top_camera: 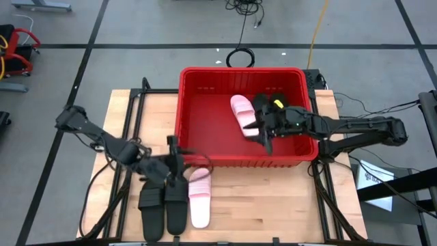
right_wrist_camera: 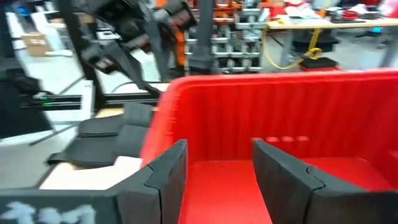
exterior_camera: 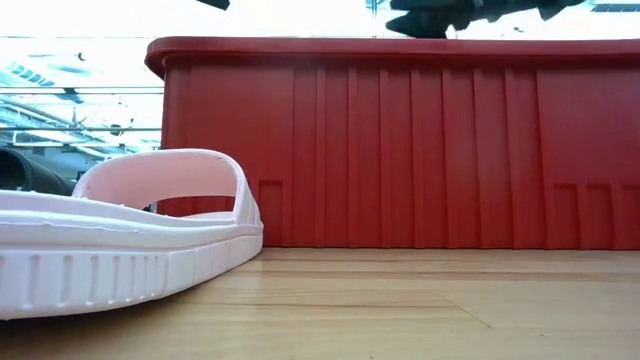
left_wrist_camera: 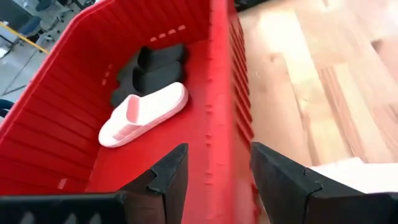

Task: Pick and place slides into bin
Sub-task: Put the pink slide into the red bin

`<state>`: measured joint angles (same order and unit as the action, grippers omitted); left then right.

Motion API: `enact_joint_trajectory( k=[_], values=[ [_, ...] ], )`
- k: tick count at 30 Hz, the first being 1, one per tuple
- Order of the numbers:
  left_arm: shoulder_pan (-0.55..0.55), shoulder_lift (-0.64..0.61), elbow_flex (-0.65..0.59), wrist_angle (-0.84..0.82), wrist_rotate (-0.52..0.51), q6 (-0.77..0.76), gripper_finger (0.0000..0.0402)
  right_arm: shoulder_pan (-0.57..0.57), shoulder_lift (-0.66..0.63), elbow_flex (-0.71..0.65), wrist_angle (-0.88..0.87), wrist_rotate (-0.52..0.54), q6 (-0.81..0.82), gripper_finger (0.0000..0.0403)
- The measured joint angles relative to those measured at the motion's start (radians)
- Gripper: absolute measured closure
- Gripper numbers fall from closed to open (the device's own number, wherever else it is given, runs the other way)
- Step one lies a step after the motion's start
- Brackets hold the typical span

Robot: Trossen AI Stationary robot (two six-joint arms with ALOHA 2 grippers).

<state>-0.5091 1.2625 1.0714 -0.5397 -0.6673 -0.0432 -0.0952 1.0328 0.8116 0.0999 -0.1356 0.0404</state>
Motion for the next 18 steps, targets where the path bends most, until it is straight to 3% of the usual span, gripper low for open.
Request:
enact_joint_trajectory(
  k=[9,18],
  values=[
    [-0.143,0.177,0.0,0.117,-0.075,-0.038,0.0227,0.134,0.0,0.0,0.061,0.002,0.043,0.0232],
    [-0.254,0.27,0.053,0.177,-0.091,-0.063,0.0227,0.22,0.0,0.0,0.133,0.004,0.046,0.0232]
  ],
)
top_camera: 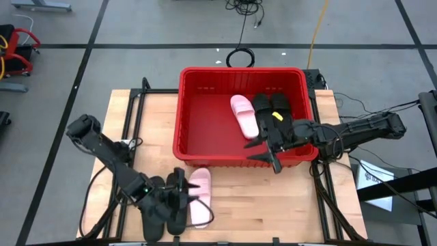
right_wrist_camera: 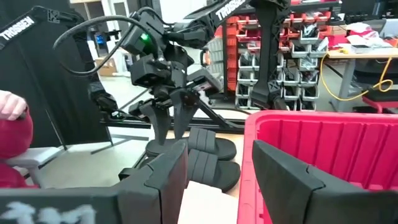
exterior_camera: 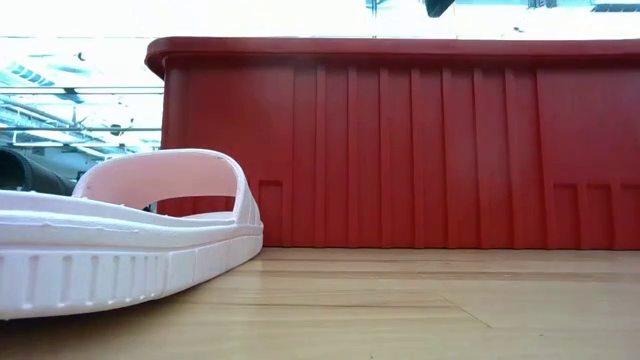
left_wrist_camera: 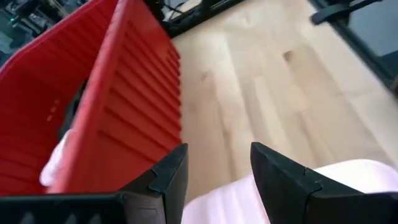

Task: Pick and place slides into bin
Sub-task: Put the pink slide into the red bin

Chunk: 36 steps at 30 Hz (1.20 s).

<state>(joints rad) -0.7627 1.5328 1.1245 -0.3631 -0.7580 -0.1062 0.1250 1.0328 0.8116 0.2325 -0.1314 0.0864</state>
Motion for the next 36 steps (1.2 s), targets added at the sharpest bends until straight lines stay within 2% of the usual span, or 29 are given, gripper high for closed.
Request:
enact_joint_trajectory(
  k=[8,12,15,22,31,36],
  values=[
    [-0.024,0.151,0.034,0.003,-0.009,-0.016,0.0227,0.015,0.0,0.0,0.003,0.004,-0.001,0.0232],
    [0.009,0.201,0.045,0.0,0.055,-0.011,0.0227,0.014,0.0,0.0,0.003,0.005,-0.022,0.0232],
    [0.036,0.217,0.047,0.003,0.118,-0.039,0.0227,0.014,0.0,0.0,0.004,0.005,-0.027,0.0232],
    [0.08,0.267,0.048,-0.008,0.186,-0.059,0.0227,0.014,0.0,0.0,0.018,0.005,-0.055,0.0232],
    [0.121,0.313,0.047,-0.06,0.209,-0.064,0.0227,0.014,0.0,0.0,0.018,0.005,-0.054,0.0232],
    [0.146,0.312,0.047,-0.127,0.21,-0.128,0.0227,0.014,0.001,0.0,0.018,0.005,-0.054,0.0232]
  ],
)
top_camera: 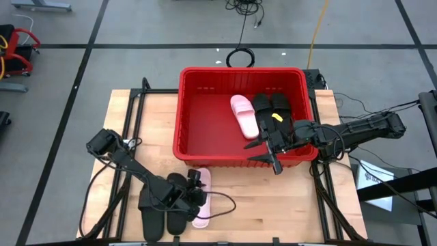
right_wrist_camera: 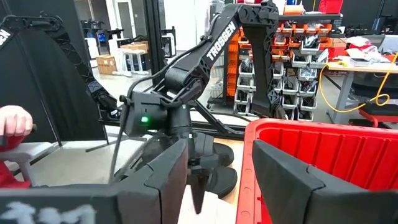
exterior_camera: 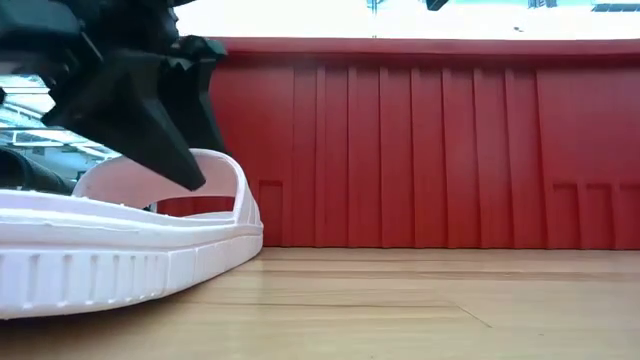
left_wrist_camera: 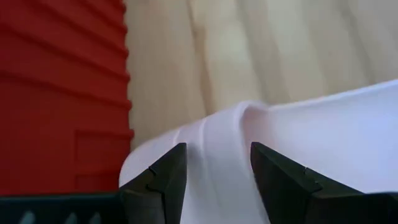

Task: Pick and place slides into bin
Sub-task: Put the pink slide into the red bin

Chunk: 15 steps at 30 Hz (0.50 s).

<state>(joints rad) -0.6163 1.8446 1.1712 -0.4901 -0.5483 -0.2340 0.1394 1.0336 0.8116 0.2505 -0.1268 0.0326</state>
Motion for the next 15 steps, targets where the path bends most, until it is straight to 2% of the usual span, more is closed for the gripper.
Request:
enact_joint_trajectory(
  k=[9,12,15],
  values=[
    [0.016,0.0,0.0,-0.039,-0.001,-0.054,0.0229,0.0,0.0,0.0,0.0,0.0,0.0,0.0232],
    [0.015,0.0,0.0,-0.039,-0.001,-0.053,0.025,0.0,0.0,0.0,0.0,0.0,0.0,0.0232],
    [0.019,0.0,0.0,-0.038,-0.001,-0.053,0.029,0.0,0.0,0.0,0.0,0.0,0.0,0.0232]
  ],
)
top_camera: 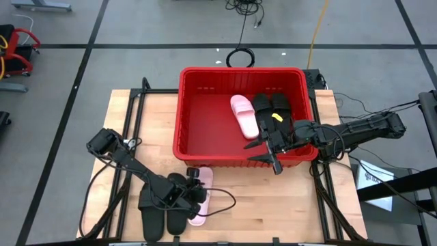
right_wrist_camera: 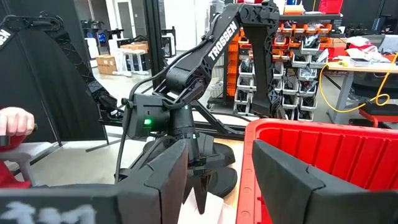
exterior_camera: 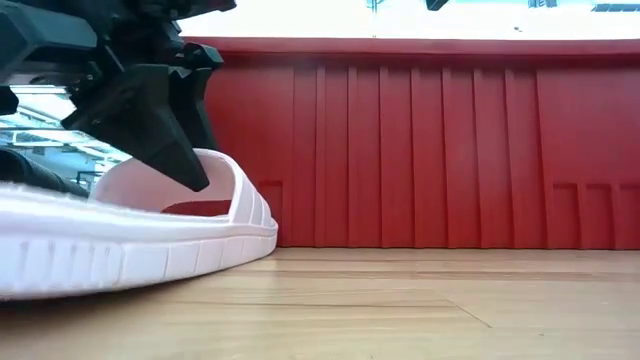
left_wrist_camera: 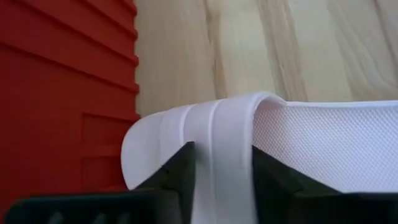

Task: Pick and place slides into bin
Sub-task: Put the pink slide into the red bin

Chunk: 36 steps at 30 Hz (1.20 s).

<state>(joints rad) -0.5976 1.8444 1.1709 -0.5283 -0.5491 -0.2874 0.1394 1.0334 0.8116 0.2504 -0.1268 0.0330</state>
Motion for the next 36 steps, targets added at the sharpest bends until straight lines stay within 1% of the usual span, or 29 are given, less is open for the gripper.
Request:
enact_joint_trajectory(
  k=[3,5,7,8,15,19,26,29,34,36],
  values=[
    [0.006,0.0,0.0,0.003,0.002,-0.002,0.0335,0.0,0.0,0.0,0.0,0.0,0.0,0.0232],
    [0.012,-0.001,0.0,0.008,0.022,-0.002,0.0363,0.0,0.0,0.0,0.0,0.0,0.0,0.0232],
    [0.015,-0.002,0.0,0.009,0.041,-0.002,0.0388,0.0,0.0,0.0,0.0,0.0,0.0,0.0232],
    [0.015,-0.002,0.0,0.009,0.043,-0.002,0.0394,0.0,0.0,0.0,0.0,0.0,0.0,0.0232],
    [0.015,-0.002,0.0,0.021,0.048,-0.002,0.0384,0.0,0.0,0.0,0.0,0.0,-0.002,0.0232],
    [0.016,-0.002,0.032,0.006,0.055,0.004,0.0395,0.0,0.0,0.0,0.0,0.0,-0.003,0.0232],
    [-0.016,-0.001,0.163,-0.088,0.059,0.052,0.0392,0.0,0.0,0.0,0.0,0.0,-0.005,0.0232],
    [-0.037,-0.001,0.228,-0.142,0.051,0.087,0.0398,0.0,0.0,0.0,0.0,0.0,-0.01,0.0232],
    [-0.076,-0.001,0.335,-0.233,-0.029,0.141,0.0392,0.0,0.0,0.0,0.0,0.0,-0.011,0.0232],
    [-0.087,-0.001,0.366,-0.275,-0.046,0.155,0.0392,0.0,0.0,0.0,0.0,0.0,-0.011,0.0232]
  ],
)
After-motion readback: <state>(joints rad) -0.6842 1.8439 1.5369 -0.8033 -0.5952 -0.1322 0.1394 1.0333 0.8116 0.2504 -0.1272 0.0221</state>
